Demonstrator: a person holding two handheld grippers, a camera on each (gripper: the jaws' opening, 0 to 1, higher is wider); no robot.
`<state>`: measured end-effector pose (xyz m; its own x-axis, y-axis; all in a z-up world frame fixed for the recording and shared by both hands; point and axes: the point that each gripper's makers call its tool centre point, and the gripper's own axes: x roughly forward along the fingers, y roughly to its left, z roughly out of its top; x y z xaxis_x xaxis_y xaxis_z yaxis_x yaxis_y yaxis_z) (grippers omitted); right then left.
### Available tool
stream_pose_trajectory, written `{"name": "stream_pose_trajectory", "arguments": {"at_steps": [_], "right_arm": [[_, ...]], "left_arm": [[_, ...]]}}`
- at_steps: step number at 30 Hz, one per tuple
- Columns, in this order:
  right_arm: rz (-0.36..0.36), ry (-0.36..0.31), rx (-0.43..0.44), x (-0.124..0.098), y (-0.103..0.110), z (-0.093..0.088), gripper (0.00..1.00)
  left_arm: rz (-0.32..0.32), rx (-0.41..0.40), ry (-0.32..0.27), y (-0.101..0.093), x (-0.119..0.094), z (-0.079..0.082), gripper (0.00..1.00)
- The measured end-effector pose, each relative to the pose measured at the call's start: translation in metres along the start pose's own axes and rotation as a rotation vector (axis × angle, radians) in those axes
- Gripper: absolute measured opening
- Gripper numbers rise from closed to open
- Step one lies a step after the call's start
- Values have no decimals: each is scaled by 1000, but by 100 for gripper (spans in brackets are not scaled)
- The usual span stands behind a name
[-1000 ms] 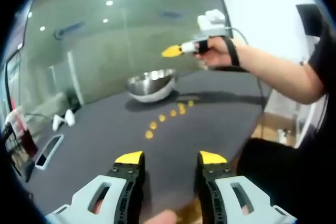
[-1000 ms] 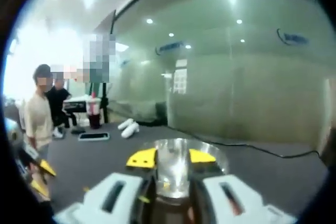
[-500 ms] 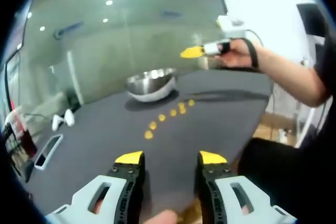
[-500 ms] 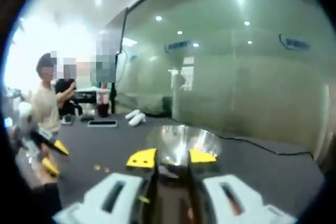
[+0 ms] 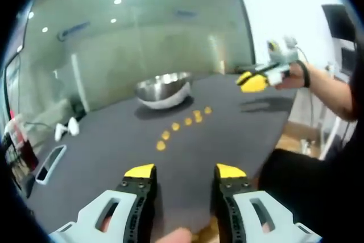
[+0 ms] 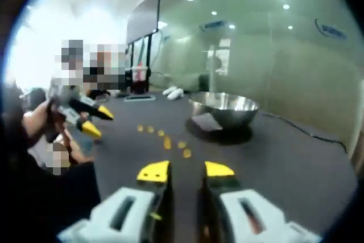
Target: Pick up the QQ candy scattered on the table and place it into the stainless steel bowl on the table
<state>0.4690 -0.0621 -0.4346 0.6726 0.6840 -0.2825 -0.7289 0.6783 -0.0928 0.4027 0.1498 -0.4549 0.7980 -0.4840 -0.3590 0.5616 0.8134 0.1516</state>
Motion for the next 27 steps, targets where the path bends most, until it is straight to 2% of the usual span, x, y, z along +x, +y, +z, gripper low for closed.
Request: {"name": "stream_pose_trajectory", "arguments": {"at_steps": [5, 8, 12, 15, 27], "right_arm": [[-17, 19, 31, 1, -1, -10, 23], [-9, 21, 45, 6, 2, -10, 23], [7, 30, 23, 13, 7, -9, 23], [28, 24, 45, 19, 9, -5, 23], [44, 90, 38, 71, 15, -15, 22]], "left_arm": [[-5, -7, -6, -4, 1, 2, 42], [-11, 8, -8, -7, 1, 4, 42], [-6, 8, -5, -6, 0, 3, 42], [-4, 6, -3, -5, -1, 2, 42], [-8, 6, -3, -7, -3, 1, 42]]}}
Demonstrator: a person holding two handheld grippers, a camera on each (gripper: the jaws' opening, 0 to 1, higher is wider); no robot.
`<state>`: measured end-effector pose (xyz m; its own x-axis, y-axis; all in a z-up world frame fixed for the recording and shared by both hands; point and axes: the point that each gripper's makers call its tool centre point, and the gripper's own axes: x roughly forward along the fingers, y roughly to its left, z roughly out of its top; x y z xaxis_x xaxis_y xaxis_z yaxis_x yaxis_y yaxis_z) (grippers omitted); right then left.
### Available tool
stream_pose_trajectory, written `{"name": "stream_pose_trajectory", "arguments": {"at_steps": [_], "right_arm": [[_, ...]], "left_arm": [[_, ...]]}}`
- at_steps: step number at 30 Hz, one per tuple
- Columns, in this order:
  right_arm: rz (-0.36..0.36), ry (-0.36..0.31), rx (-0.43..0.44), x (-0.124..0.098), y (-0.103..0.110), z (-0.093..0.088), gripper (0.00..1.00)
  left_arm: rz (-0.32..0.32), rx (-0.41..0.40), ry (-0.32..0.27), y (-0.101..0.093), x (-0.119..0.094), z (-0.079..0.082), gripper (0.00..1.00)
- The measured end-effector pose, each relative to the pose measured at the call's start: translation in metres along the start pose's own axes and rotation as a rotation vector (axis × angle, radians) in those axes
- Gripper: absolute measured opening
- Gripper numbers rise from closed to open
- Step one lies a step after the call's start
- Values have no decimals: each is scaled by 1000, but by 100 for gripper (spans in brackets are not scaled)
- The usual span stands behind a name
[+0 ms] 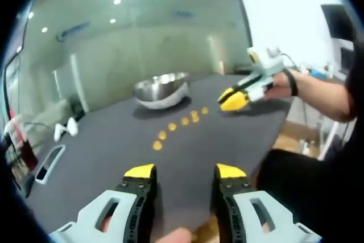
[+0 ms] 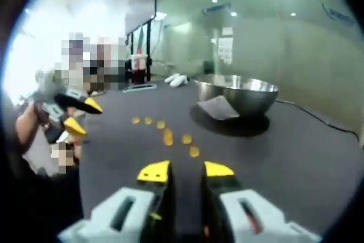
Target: Pick up the QQ candy scattered on the table and place it into the stainless steel bowl on the table
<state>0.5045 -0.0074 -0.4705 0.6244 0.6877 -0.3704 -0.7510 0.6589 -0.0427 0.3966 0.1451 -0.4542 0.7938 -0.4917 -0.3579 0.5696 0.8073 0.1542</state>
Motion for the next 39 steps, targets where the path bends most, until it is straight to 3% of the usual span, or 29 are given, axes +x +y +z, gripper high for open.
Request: {"name": "stream_pose_trajectory", "arguments": {"at_steps": [14, 18, 28, 31, 39], "right_arm": [[-5, 29, -16, 38, -9, 6, 18], [-1, 29, -13, 39, -7, 6, 10], [-11, 24, -10, 38, -6, 6, 10], [-21, 14, 38, 35, -8, 8, 10], [-55, -61, 50, 16, -17, 30, 10]], "left_arm": [[17, -24, 7, 7, -6, -9, 43], [26, -32, 3, 10, -7, -9, 43], [21, -28, 1, 9, -7, -8, 42], [22, -28, -2, 9, -8, -7, 43], [23, -28, -3, 9, -9, -8, 43]]}}
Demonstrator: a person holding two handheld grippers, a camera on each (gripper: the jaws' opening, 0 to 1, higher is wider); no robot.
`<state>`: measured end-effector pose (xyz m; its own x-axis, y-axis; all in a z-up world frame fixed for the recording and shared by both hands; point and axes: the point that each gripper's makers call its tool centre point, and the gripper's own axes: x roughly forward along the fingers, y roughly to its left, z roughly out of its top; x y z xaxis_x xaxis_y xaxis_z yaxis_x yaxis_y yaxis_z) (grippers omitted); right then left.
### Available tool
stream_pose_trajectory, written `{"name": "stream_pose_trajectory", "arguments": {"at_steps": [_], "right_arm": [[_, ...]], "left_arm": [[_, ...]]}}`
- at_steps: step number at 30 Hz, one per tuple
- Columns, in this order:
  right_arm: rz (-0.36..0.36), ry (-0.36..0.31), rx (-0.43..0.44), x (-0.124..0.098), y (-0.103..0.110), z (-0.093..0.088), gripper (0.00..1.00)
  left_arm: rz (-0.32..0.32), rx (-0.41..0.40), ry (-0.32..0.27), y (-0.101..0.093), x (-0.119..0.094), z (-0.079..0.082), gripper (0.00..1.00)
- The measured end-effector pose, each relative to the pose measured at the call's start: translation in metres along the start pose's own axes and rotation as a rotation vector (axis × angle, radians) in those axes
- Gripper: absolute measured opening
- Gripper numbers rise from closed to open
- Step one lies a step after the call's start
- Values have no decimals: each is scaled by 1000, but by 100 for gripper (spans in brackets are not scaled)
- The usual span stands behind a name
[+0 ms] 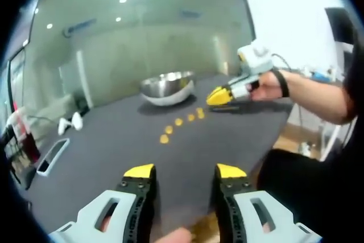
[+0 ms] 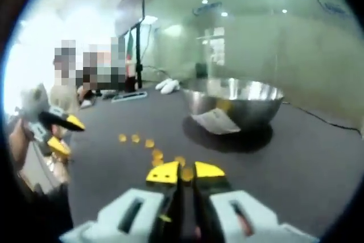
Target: Pick up the QQ candy scattered on the table and place it into the stainless steel bowl on the table
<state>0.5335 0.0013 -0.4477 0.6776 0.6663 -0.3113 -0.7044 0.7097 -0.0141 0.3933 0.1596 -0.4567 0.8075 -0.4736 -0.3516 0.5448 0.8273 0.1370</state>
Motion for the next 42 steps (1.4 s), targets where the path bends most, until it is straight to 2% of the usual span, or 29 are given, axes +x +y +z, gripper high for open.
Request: {"name": "stream_pose_trajectory", "arguments": {"at_steps": [5, 11, 15, 19, 23, 29, 32, 42], "right_arm": [[-45, -72, -4, -9, -13, 25, 10], [-109, -144, -23, -9, -31, 54, 10], [-157, -217, -21, -9, -39, 86, 10], [-170, -229, -74, 10, -51, 104, 10], [-157, -200, -66, 33, -56, 112, 10], [-147, -192, -85, 51, -55, 115, 11], [-153, -186, -74, 53, -56, 113, 25], [-142, -179, -86, 44, -54, 112, 21]], "left_arm": [[-5, 2, -5, -2, 1, 2, 42], [-15, 11, -10, -6, 1, 5, 43], [-15, 13, -7, -7, 1, 4, 43], [-15, 14, -8, -8, 1, 5, 43], [-16, 22, -7, -8, -1, 7, 43], [7, 16, -5, 1, -5, 7, 43], [11, 17, -3, 3, -6, 7, 43], [7, 19, -2, 3, -4, 8, 43]]}}
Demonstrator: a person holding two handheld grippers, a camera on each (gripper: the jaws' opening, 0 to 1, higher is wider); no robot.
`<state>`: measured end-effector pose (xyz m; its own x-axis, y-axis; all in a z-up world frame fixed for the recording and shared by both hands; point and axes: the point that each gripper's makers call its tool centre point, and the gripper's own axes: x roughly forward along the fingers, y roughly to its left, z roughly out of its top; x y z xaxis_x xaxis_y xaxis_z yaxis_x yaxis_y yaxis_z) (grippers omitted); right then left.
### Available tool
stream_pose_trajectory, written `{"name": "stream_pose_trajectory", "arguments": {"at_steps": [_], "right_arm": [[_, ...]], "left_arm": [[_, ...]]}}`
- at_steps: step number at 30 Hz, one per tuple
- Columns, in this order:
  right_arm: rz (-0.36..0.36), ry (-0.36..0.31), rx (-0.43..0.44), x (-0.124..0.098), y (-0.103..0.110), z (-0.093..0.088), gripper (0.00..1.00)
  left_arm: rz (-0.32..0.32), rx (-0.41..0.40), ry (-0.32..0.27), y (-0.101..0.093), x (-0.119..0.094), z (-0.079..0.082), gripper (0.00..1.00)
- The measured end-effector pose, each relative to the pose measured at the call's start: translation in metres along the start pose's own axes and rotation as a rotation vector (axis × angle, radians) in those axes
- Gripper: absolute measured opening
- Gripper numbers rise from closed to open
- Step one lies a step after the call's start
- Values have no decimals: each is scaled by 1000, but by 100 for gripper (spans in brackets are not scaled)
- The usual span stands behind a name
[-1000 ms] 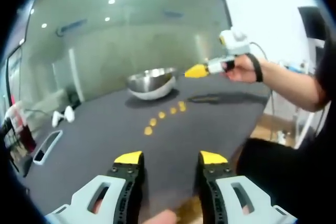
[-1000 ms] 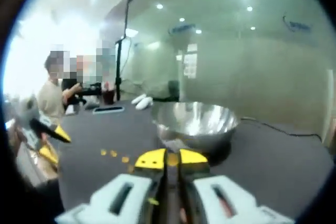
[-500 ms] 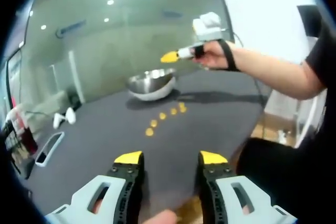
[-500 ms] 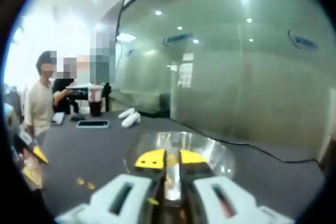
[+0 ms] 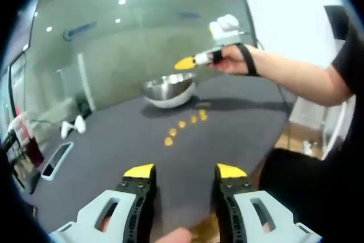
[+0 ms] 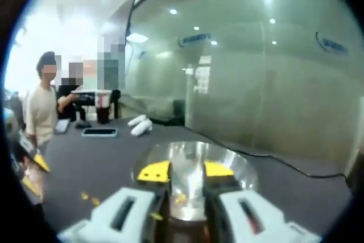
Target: Pick up the QQ candy scattered on the table and place it into the stainless steel bowl on the table
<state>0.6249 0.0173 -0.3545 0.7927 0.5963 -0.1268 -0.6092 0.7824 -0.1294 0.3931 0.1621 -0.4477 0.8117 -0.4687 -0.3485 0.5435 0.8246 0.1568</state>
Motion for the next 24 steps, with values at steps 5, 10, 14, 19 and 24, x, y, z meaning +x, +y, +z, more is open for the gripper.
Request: {"name": "stream_pose_trajectory", "arguments": {"at_steps": [5, 10, 14, 19, 24], "right_arm": [[16, -14, -8, -11, 3, 6, 20], [62, -12, -53, -35, 13, 2, 19], [118, -13, 49, -53, 20, -6, 19], [125, 23, -2, -77, 21, -24, 20], [149, 52, -4, -102, 29, -49, 20]], "left_arm": [[-11, 12, 1, -4, 1, 2, 43], [-10, 20, 4, -5, -1, 3, 43], [-10, 16, -7, -4, 0, 6, 43], [-15, 19, -4, -6, 2, 5, 43], [-13, 24, -10, -8, 3, 6, 43]]}}
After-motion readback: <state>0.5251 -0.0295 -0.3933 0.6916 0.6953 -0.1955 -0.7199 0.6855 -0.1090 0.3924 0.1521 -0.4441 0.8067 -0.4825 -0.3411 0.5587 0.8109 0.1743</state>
